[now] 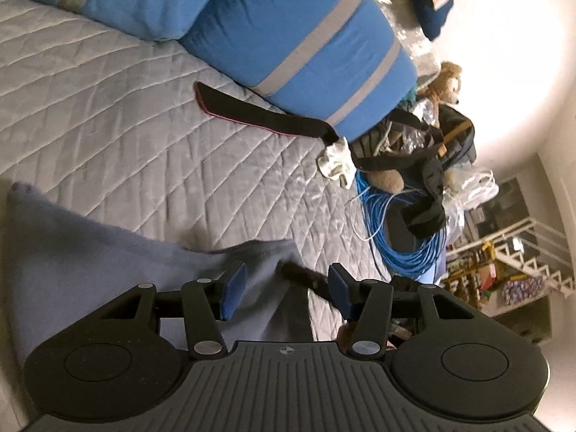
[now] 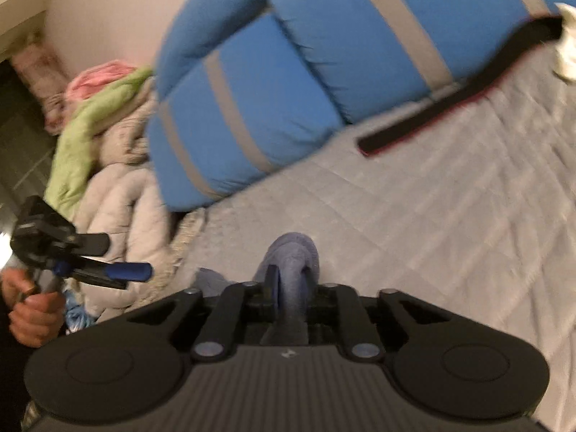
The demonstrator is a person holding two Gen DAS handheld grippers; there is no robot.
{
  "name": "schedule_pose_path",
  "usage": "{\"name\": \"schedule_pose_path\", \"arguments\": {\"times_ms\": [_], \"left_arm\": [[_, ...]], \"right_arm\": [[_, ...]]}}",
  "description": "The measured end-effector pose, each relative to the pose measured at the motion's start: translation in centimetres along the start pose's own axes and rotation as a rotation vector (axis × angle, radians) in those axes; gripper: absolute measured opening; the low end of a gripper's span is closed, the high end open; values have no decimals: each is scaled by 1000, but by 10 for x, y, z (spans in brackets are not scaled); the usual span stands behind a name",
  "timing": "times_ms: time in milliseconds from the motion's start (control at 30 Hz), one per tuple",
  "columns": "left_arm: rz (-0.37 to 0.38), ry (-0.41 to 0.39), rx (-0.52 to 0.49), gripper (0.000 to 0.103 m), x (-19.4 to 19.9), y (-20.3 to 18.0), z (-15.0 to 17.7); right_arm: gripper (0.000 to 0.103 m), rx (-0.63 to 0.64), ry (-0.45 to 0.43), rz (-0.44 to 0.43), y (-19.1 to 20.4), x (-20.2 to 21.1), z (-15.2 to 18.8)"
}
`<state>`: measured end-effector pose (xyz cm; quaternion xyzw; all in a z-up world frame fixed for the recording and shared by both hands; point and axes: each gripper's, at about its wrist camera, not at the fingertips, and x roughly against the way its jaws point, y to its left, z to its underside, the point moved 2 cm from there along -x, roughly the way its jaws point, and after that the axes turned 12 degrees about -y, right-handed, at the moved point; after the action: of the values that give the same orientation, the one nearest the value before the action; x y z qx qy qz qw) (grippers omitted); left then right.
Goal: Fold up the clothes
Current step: 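Fold the held stack over with the left gripper and release it, then grasp the grey sweatpants stack edge with the right gripper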
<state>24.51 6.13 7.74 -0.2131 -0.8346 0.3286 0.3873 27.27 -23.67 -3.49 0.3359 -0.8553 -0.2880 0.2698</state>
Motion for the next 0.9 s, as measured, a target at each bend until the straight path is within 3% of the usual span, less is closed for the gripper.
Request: {"name": "schedule_pose_path", "arguments": {"times_ms": [67,100,233,400,433,467,500,533,600,633,667,900], "left_arm": [[4,16,-39,49,-11,-6,-5],[7,25,-64,49,-18,-9,-7],[-15,72,-130,49,-55,-13,-10],[-34,139,-184,49,-106,-15,-5],[-35,148,-195,49,-115,-16,-4],[-36,156,-205,49,-123,-17,-2],[-39,163,-214,49,-130,-19,-1],[-39,179,-224,48,-136,-20,1],[-53,217,-253,46,-147,-23,5],[-72,237,-273,21,-152,-24,7],[-91,256,-292,8,-157,-25,9],[-125,286,-428,5,-178,-35,18]], "right_arm": [[75,-6,-15,27,-3,13,4],[80,-16,-24,26,-4,21,6],[80,-70,-19,11,-3,50,22],[78,-7,31,45,16,65,47],[74,-8,41,50,18,67,52],[54,-6,44,58,20,69,55],[27,-4,47,67,22,70,57],[16,-2,49,76,23,72,60],[7,-11,43,84,25,76,61],[6,-24,41,81,25,77,61],[5,-35,39,80,25,79,61],[1,-80,26,93,28,88,63]]}}
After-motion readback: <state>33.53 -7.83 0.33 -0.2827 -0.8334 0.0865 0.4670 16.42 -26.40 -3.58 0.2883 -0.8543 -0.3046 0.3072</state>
